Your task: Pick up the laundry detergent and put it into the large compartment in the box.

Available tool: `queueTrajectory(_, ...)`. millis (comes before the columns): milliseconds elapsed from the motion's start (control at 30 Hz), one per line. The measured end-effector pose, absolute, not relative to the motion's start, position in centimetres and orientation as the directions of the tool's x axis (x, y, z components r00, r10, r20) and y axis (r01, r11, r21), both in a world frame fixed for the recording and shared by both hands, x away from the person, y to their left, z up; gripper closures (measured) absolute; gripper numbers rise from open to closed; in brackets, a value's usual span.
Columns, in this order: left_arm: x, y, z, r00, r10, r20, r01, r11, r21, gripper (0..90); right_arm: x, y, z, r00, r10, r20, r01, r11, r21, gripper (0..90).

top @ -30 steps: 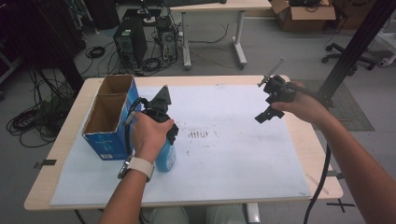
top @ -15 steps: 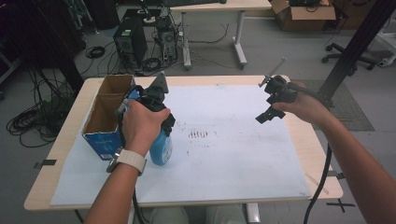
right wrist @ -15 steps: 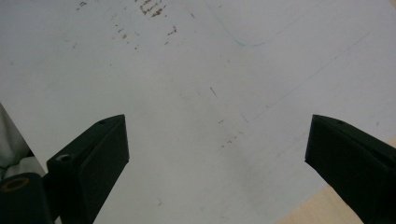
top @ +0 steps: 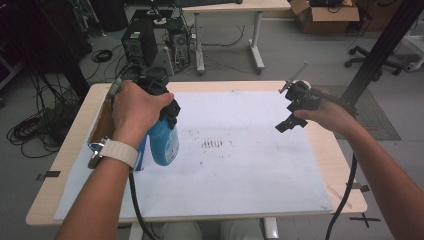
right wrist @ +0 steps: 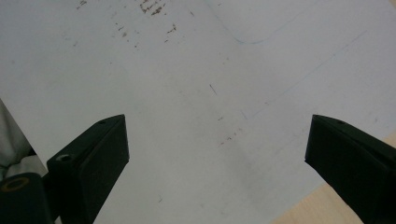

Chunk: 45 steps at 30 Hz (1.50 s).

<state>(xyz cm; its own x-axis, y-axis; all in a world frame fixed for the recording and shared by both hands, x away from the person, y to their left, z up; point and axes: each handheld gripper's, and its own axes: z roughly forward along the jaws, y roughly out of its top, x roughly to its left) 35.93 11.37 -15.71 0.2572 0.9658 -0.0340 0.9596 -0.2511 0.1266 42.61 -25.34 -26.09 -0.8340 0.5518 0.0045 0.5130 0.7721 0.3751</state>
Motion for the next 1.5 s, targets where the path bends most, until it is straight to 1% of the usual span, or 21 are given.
queueTrajectory(333,36.2,13.0,-12.0,0.239,0.97,-0.035,0.962,-0.231,0.148,37.1,42.8,-25.5,-26.2,-0.83,0.558,0.006,0.52,0.769,0.372,6.2)
queueTrajectory(667,36.8,14.6,-10.0,0.218,0.976,-0.023,0.965,-0.212,0.155,37.2,43.0,-25.7,-26.3,-0.826,0.564,0.003,0.524,0.765,0.376,6.4)
queueTrajectory(1000,37.5,16.8,-8.0,0.176,0.984,-0.001,0.966,-0.173,0.19,37.1,43.3,-25.5,-26.4,-0.824,0.566,0.005,0.529,0.766,0.365,6.5)
queueTrajectory(1167,37.9,18.3,-7.4,0.123,0.992,0.005,0.966,-0.121,0.227,37.2,43.4,-25.6,-26.5,-0.817,0.577,0.005,0.539,0.761,0.362,6.5)
queueTrajectory(1333,38.5,19.8,-7.4,0.076,0.997,0.029,0.965,-0.08,0.249,37.2,43.4,-25.8,-26.4,-0.811,0.585,0.004,0.547,0.756,0.359,6.5)
queueTrajectory(1500,39.1,20.8,-7.8,0.052,0.998,0.042,0.962,-0.061,0.266,37.2,43.5,-26.1,-26.4,-0.804,0.595,0.0,0.555,0.751,0.358,6.6)
